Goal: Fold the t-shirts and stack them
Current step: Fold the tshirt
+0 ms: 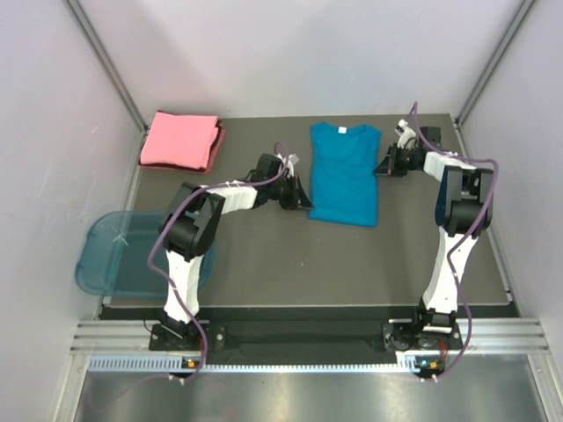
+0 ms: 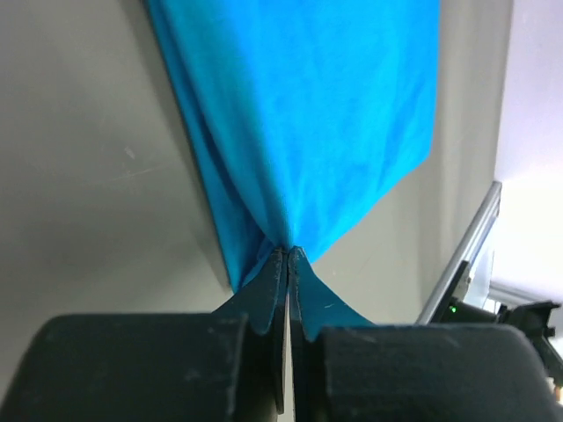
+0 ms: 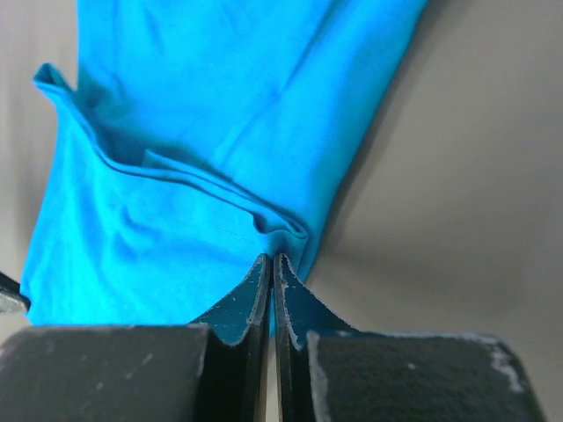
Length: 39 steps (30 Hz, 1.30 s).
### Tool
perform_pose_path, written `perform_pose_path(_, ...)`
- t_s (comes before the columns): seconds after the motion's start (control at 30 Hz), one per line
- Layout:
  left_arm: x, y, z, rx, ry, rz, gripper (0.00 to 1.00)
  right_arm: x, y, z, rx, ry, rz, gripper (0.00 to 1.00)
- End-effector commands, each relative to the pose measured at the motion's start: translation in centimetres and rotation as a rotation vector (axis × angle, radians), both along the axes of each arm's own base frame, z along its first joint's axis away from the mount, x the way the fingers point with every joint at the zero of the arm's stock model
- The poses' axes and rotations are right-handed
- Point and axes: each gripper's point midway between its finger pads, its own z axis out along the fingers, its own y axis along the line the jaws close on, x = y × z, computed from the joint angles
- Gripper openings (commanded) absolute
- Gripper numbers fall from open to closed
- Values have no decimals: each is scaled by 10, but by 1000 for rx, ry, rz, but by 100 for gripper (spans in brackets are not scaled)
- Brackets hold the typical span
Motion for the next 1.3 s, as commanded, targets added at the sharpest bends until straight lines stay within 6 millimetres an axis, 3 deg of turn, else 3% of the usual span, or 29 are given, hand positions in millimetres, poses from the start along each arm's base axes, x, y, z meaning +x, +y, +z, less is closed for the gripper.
perform_pose_path(0.0, 3, 1, 6, 9, -33, 24, 0, 15, -5, 1, -27, -36, -25, 0)
perform_pose_path(0.23, -11, 9, -13, 53, 39, 74, 0, 16, -6, 0, -38, -34, -34, 0)
perform_pose_path(0.43, -11, 8, -21, 54, 70, 82, 0, 17, -4, 5, -37, -52, -26, 0)
perform_pose_path(0.53, -10, 7, -17, 47, 67, 81, 7, 19, -2, 11, -24, -59, -22, 0)
perform_pose_path(0.57, -10, 7, -16, 49, 67, 81, 18, 18, 0, 14, -9, -53, -25, 4)
perform_pose_path(0.63, -10, 6, -11, 46, 67, 78, 22, 18, 1, 24, 4, -59, -33, 14)
perform_pose_path(0.7, -7, 7, -5, 49, 58, 81, 26, 13, 0, 30, 6, -42, -65, 35)
perform_pose_path(0.73, -7, 10, -2, 69, 54, 88, 28, 9, -2, 44, -1, -41, -82, 36)
perform_pose_path(0.8, 2, 15, 11, 90, 20, 99, 31, -1, -9, 49, -23, 5, -147, 39)
perform_pose_path(0.83, 1, 19, 11, 117, 28, 106, 32, -5, -14, 61, -30, 10, -180, 41)
perform_pose_path(0.9, 12, 19, 24, 127, -8, 111, 35, -28, -12, 57, -10, 109, -220, 48)
perform_pose_path(0.93, 12, 18, 22, 138, -6, 93, 36, -37, -7, 68, -4, 104, -209, 52)
perform_pose_path(0.97, 8, 19, 19, 153, 26, 79, 37, -59, -6, 56, -20, 174, -208, 59)
perform_pose_path(1.03, 8, 17, 19, 151, 28, 71, 37, -88, -4, 51, -49, 206, -203, 62)
perform_pose_path(1.13, 1, 17, 15, 126, 28, 63, 39, -112, -7, 52, -76, 217, -230, 63)
perform_pose_path(1.17, 0, 17, 14, 122, 31, 61, 40, -127, -7, 40, -87, 254, -233, 64)
perform_pose_path(1.27, -7, 17, 4, 111, 60, 52, 41, -149, -5, 29, -83, 283, -244, 63)
